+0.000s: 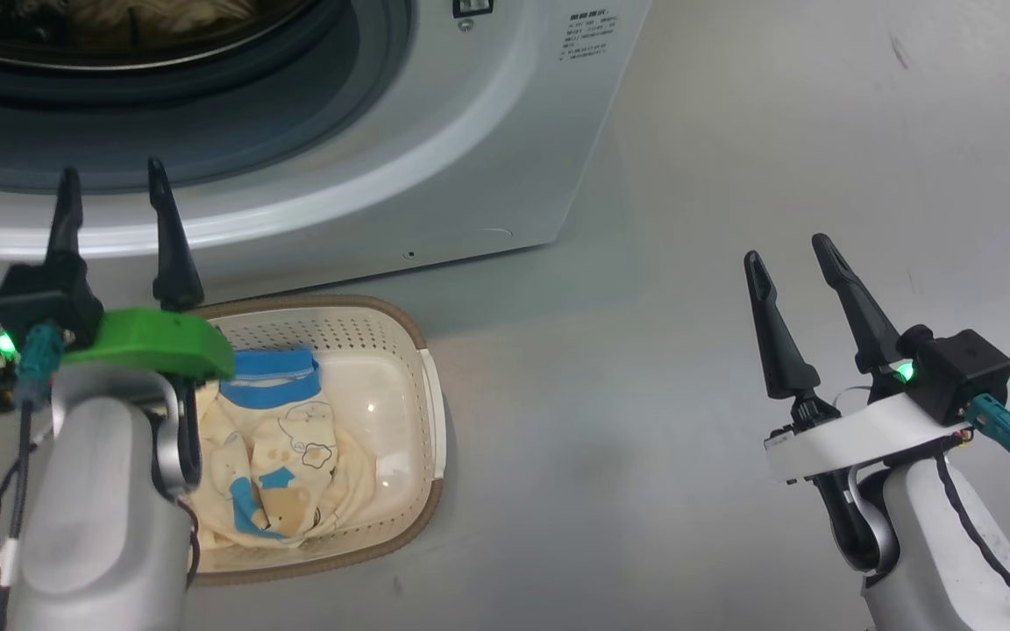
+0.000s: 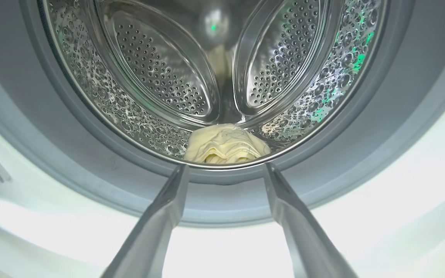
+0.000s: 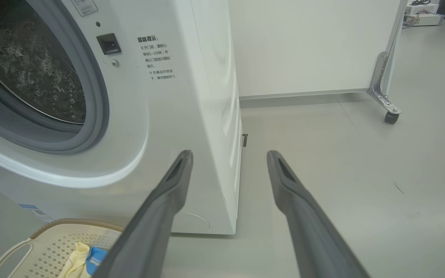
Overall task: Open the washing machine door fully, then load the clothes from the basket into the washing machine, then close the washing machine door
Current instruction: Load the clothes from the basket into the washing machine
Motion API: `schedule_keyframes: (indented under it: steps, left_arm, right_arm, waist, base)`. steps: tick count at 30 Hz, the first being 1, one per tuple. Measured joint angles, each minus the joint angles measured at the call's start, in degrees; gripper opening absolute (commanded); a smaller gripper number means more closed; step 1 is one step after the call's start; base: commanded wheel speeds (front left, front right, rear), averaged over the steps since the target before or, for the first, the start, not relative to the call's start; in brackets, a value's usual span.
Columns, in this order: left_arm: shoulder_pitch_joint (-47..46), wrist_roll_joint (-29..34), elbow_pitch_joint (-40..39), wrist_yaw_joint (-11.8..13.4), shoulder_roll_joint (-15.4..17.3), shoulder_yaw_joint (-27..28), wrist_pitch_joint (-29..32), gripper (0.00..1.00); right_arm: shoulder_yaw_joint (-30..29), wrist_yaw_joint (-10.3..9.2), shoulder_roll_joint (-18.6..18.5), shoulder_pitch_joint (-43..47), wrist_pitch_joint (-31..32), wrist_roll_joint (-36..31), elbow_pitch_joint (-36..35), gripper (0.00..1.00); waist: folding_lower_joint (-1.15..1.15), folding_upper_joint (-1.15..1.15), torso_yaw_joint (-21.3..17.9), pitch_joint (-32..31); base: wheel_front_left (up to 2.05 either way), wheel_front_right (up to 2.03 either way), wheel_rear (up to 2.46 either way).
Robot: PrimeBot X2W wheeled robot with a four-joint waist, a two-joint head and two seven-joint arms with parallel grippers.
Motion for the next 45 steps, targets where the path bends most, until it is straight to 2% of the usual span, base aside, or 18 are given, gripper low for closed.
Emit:
schedule_keyframes:
  steps: [13,24,30,35,45]
  left_arm:
    - [18.48,0.42,-6.17,0.23,-0.46,-1.25,0.11,1.00]
    - [29.00,0.14,-8.57,0.23,-0.44,-2.76,0.14,1.00]
    - [31.81,-0.03,-10.33,0.23,-0.43,-3.50,0.15,1.00]
    - [34.34,-0.36,-11.71,0.23,-0.36,-3.79,0.15,1.00]
    - [36.03,-0.36,-14.80,0.23,-0.36,-4.17,0.15,1.00]
  right_arm:
    - [-1.41,-0.02,-0.38,7.08,0.01,-1.05,2.76,1.00]
    - [-1.12,-0.62,0.99,11.91,0.01,-1.67,3.60,1.00]
    - [-0.43,-0.69,1.19,14.62,0.01,-1.97,3.67,1.00]
    - [-0.26,-1.63,1.42,16.40,0.01,-2.05,3.61,1.00]
    - [-0.04,-2.13,1.87,17.33,0.01,-2.08,2.42,1.00]
  waist:
    - [0.00,0.00,2.18,-9.91]
    - [0.00,0.00,4.03,-18.79]
    - [0.00,0.00,4.36,-23.16]
    - [0.00,0.00,4.28,-26.00]
    - [0.00,0.00,3.83,-27.60]
  base:
    - [0.00,0.00,0.00]
    - [0.00,0.00,0.00]
    - [0.00,0.00,0.00]
    - [0.00,0.00,0.00]
    - [0.00,0.00,0.00]
